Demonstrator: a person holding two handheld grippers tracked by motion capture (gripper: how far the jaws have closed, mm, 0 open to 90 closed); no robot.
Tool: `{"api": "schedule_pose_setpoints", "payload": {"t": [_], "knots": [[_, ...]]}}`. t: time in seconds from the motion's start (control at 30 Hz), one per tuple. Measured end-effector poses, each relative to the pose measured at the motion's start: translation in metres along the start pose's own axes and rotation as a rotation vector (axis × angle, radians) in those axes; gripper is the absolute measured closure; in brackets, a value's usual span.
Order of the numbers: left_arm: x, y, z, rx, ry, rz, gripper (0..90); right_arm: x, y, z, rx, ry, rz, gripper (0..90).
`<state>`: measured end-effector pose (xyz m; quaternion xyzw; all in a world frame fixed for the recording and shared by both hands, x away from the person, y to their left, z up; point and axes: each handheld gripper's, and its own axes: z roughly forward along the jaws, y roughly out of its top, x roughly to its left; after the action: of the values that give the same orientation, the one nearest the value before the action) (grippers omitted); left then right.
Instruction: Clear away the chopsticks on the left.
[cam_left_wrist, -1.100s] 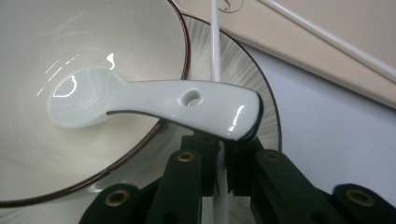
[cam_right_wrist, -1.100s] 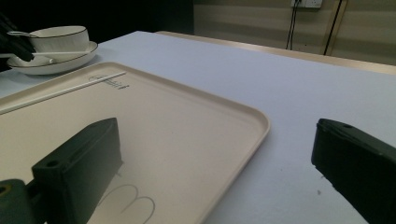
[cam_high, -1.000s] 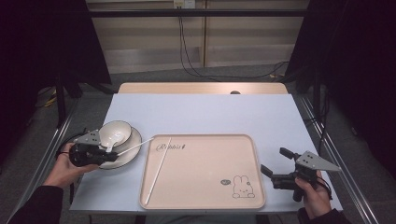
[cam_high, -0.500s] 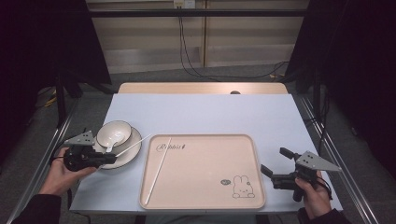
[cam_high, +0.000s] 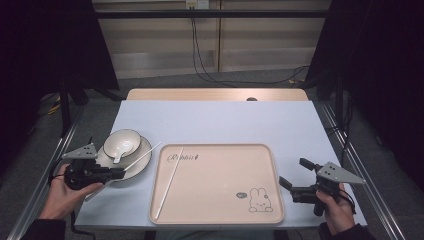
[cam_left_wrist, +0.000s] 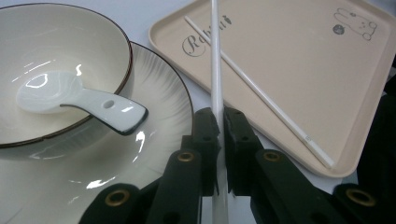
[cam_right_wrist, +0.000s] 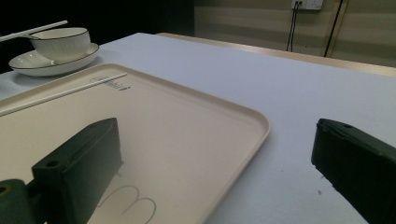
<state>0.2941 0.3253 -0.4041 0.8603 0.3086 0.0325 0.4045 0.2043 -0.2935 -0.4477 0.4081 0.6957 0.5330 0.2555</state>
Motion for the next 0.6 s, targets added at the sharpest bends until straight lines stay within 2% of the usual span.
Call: {"api": "schedule_pose_setpoints", "payload": {"t": [0.13,0.17,0.23,0.3,0.37,0.47,0.57,0.6], "knots": [[-0.009,-0.002,-0.002,-0.018,0.019,-0.041,84.6,0.000,0.000,0.000,-0.001,0.000,-0.002,1.5],[-0.013,-0.002,-0.002,-0.027,0.036,-0.049,84.6,0.000,0.000,0.000,-0.001,0.000,-0.001,1.5],[-0.019,-0.003,-0.003,-0.033,0.029,-0.081,84.6,0.000,0.000,0.000,0.000,-0.001,-0.002,1.5],[-0.027,-0.003,-0.003,-0.044,0.045,-0.079,84.7,0.000,0.000,0.000,0.001,0.000,-0.003,1.5],[-0.034,-0.002,-0.004,-0.059,0.037,-0.092,84.6,0.000,0.000,0.000,0.001,0.000,-0.002,1.5],[-0.042,-0.001,-0.004,-0.057,0.053,-0.100,84.6,0.000,0.000,0.000,0.001,-0.001,-0.002,1.5],[-0.055,0.001,-0.001,-0.052,0.091,-0.147,84.6,0.000,0.000,0.000,0.001,0.000,-0.002,1.5],[-0.057,0.001,-0.001,-0.054,0.099,-0.149,84.6,0.000,0.000,0.000,0.001,0.000,-0.002,1.5]]}}
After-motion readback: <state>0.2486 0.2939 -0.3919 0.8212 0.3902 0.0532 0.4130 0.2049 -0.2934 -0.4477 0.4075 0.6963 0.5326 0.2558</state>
